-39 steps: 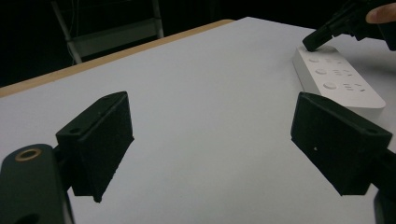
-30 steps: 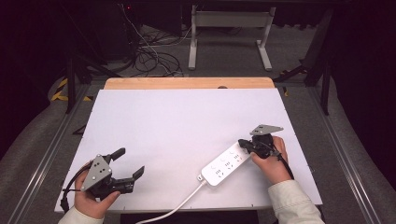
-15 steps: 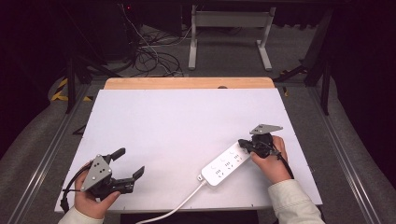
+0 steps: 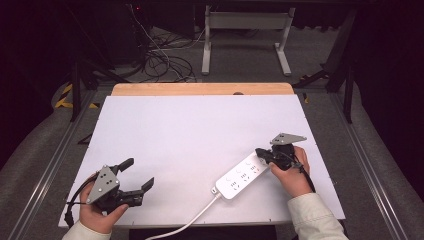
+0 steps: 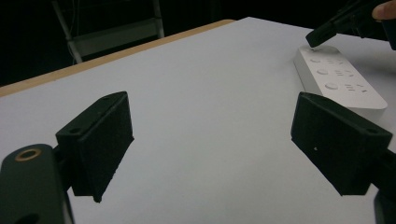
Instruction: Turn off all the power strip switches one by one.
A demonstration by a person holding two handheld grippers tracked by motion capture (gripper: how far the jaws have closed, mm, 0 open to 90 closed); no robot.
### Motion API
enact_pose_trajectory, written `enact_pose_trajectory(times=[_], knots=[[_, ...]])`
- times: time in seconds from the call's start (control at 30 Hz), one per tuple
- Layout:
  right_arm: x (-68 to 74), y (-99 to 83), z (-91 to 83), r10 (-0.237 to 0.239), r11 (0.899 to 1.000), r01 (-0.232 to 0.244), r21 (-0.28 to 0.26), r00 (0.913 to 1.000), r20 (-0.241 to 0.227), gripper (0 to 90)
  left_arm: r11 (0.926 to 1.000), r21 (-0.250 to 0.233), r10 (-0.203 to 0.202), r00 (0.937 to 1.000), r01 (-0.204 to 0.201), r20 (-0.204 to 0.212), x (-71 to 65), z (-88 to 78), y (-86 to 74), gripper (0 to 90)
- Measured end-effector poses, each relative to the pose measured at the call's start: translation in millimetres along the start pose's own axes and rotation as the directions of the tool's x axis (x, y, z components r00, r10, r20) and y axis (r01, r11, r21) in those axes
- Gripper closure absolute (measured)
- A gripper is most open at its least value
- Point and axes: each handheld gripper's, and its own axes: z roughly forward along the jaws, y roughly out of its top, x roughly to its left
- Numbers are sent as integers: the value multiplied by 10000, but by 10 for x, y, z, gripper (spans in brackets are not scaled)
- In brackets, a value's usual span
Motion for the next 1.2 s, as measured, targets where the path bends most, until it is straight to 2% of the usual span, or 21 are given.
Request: enact_pose_trajectory(times=[0.03,0.17,0.3,0.37,0.47,0.6,0.63,0.73,0.9,0.97,1.2], knots=[[9,11,-11,-103,9999,103,-132,9999,3,851,10000,16,16,10000,-16,8,1,0,-1,134],[57,54,-86,-291,9981,294,-539,9996,66,830,10000,-15,33,10000,-33,-5,1,-4,2,134],[114,117,-183,-255,9953,238,-935,9995,-171,715,10000,-19,47,10000,-48,-16,-4,-1,3,134],[142,149,-214,-290,9945,265,-1016,9993,-229,624,10000,5,74,10000,-74,-7,0,-4,4,134],[181,184,-246,-498,9887,437,-1435,9980,-393,516,10000,9,17,10000,-17,-15,2,-7,1,134],[235,204,-310,-418,9845,366,-1713,9988,-267,337,10000,-13,-9,10000,9,-17,0,-7,1,134],[238,206,-323,-453,9834,399,-1770,9986,-265,317,10000,-1,6,10000,-6,-7,2,-8,0,134],[247,198,-387,-432,9729,343,-2289,9985,-341,285,10000,-47,-70,10000,70,-15,-4,-11,-1,134],[268,127,-500,-338,9605,182,-2776,9981,-513,241,9999,-89,-77,10000,76,-46,6,-23,-1,134],[272,81,-549,-223,9586,31,-2846,9977,-643,226,10000,-56,-15,10000,15,-36,12,-27,-1,134],[249,-93,-681,-303,9524,46,-3049,9964,-795,212,9999,-127,-20,10000,20,-18,17,-32,-2,129]])
